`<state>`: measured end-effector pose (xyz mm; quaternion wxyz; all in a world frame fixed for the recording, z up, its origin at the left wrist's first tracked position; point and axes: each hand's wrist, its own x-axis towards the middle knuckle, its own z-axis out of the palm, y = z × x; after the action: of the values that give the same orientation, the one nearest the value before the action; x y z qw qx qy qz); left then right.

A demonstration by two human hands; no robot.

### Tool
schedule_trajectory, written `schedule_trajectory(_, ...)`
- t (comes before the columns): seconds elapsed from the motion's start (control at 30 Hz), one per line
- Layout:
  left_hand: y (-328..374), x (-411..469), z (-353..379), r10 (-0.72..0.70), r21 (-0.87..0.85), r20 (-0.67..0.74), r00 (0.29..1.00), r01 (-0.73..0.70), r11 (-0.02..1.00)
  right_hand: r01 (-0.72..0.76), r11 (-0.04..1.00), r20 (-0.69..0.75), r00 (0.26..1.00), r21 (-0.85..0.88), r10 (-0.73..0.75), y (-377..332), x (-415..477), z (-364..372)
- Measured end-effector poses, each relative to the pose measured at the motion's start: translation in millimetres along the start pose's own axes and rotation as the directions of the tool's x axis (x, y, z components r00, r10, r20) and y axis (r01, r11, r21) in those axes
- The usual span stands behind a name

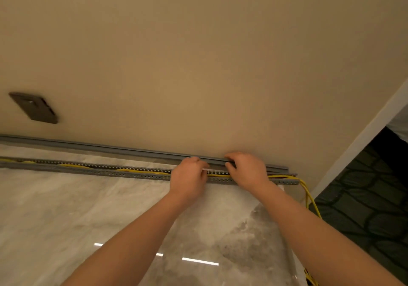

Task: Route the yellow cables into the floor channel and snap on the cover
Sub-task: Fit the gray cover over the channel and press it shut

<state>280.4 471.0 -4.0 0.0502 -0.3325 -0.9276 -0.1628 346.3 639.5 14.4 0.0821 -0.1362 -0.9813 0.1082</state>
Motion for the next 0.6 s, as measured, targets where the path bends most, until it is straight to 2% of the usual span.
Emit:
schedule_trajectory(0.2,-46,-5,0,-0.212,0.117,0.159,0.964,0.195,0.974,0.053,0.978,0.071,0.997,-0.203,-0.039,-22,17,17)
schedule_trajectory(0.4,-53,-2,10,-0.238,0.082,0.177,0.955,0.226,0.971,0.189,0.902,0.184,0.975,-0.388,-0.125,-42,34,14)
schedule_trajectory(0.5,-52,-1,8,-0.237,0.043,0.157,0.959,0.233,0.972,0.2,0.916,0.176,0.974,-0.349,-0.145,-45,34,18)
schedule_trajectory(0.6,-55,-1,5,-0.235,0.002,0.149,0.961,0.237,0.971,0.165,0.967,0.014,0.986,-0.196,-0.165,-37,27,21)
